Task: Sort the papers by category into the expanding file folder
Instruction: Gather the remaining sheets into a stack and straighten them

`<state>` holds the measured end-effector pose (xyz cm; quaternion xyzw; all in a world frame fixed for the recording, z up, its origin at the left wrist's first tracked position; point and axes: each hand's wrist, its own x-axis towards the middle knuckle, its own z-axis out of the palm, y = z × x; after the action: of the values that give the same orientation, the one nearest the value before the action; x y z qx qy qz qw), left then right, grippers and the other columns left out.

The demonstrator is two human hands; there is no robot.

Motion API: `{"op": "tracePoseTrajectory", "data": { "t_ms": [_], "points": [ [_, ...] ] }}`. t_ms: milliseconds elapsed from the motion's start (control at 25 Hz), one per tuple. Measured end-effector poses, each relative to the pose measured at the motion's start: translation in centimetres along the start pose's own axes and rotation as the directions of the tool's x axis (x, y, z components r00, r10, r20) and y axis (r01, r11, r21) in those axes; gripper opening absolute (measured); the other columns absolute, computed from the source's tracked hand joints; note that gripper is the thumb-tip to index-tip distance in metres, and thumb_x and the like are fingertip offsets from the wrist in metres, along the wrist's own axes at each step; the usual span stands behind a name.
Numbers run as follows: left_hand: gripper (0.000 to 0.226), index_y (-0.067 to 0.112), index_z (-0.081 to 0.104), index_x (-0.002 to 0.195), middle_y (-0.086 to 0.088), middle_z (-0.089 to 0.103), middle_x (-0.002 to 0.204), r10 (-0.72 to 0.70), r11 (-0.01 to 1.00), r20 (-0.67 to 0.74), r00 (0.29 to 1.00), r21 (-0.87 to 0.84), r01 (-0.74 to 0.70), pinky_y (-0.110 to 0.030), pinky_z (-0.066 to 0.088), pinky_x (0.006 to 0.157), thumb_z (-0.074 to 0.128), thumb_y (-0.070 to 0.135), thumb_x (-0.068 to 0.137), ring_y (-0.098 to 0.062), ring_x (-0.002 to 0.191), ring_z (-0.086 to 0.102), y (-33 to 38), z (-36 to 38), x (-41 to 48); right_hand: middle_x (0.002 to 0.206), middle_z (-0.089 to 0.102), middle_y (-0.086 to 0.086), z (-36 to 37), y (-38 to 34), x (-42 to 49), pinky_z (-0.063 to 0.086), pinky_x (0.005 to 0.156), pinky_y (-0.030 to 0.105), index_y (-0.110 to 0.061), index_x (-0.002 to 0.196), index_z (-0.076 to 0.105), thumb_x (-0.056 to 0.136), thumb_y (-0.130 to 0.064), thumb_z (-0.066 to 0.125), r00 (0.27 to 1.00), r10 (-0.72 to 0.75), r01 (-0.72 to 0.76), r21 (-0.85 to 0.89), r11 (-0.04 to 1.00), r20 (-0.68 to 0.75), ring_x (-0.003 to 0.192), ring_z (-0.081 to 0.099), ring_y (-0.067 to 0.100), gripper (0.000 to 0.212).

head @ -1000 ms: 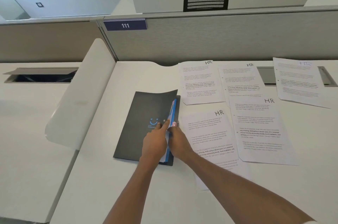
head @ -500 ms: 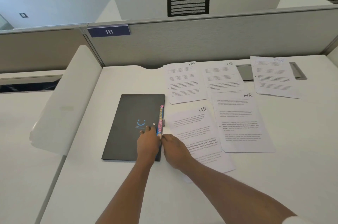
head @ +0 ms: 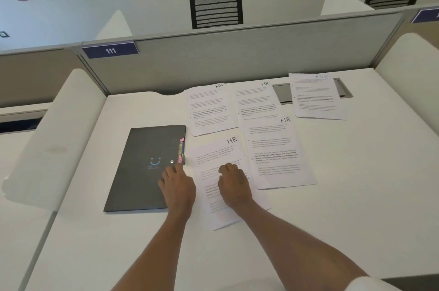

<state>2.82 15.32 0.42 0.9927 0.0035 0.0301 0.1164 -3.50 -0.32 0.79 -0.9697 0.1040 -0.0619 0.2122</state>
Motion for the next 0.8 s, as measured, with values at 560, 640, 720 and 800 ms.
{"op": "tracePoseTrajectory", "data": {
  "t_ms": [560, 640, 720, 800],
  "points": [
    [0.056, 0.011, 0.043, 0.155, -0.010, 0.034, 0.168, 0.460, 0.876, 0.176, 0.871, -0.254, -0.411, -0.041, 0.008, 0.132, 0.050, 0.012, 0.100, -0.026, 0.158, 0.025, 20.5, 5.0, -8.4, 0.115, 0.063, 0.008, -8.7, 18.3, -0.5, 0.050, 0.090, 0.039, -0.009, 0.114, 0.064, 0.096, -0.014, 0.058, 0.847, 0.505, -0.472, 0.205, 0.858, -0.165, 0.110, 0.059, 0.028, 0.020],
    [0.058, 0.012, 0.035, 0.160, -0.010, 0.022, 0.173, 0.451, 0.876, 0.208, 0.868, -0.290, -0.385, -0.037, -0.003, 0.129, 0.046, 0.015, 0.103, -0.026, 0.162, 0.014, 22.5, 5.5, -9.4, 0.121, 0.062, 0.009, -9.6, 20.1, -0.5, 0.048, 0.094, 0.039, -0.009, 0.120, 0.061, 0.098, -0.017, 0.056, 0.826, 0.546, -0.510, 0.227, 0.830, -0.140, 0.116, 0.057, 0.028, 0.025],
    [0.059, 0.013, 0.028, 0.163, -0.010, 0.015, 0.176, 0.448, 0.880, 0.233, 0.863, -0.286, -0.379, -0.036, -0.007, 0.127, 0.043, 0.019, 0.106, -0.025, 0.164, 0.007, 23.8, 6.1, -10.2, 0.128, 0.059, 0.008, -10.3, 21.5, -0.3, 0.047, 0.098, 0.039, -0.009, 0.127, 0.058, 0.099, -0.020, 0.055, 0.817, 0.569, -0.540, 0.221, 0.812, -0.097, 0.122, 0.054, 0.027, 0.031],
    [0.060, 0.014, 0.024, 0.165, -0.009, 0.009, 0.176, 0.441, 0.889, 0.272, 0.856, -0.266, -0.373, -0.040, -0.009, 0.128, 0.040, 0.024, 0.108, -0.025, 0.164, 0.003, 24.4, 6.8, -10.8, 0.134, 0.055, 0.009, -10.6, 22.3, -0.1, 0.046, 0.101, 0.039, -0.008, 0.132, 0.054, 0.100, -0.023, 0.054, 0.816, 0.577, -0.558, 0.207, 0.803, -0.040, 0.127, 0.050, 0.027, 0.036]
  ]
}}
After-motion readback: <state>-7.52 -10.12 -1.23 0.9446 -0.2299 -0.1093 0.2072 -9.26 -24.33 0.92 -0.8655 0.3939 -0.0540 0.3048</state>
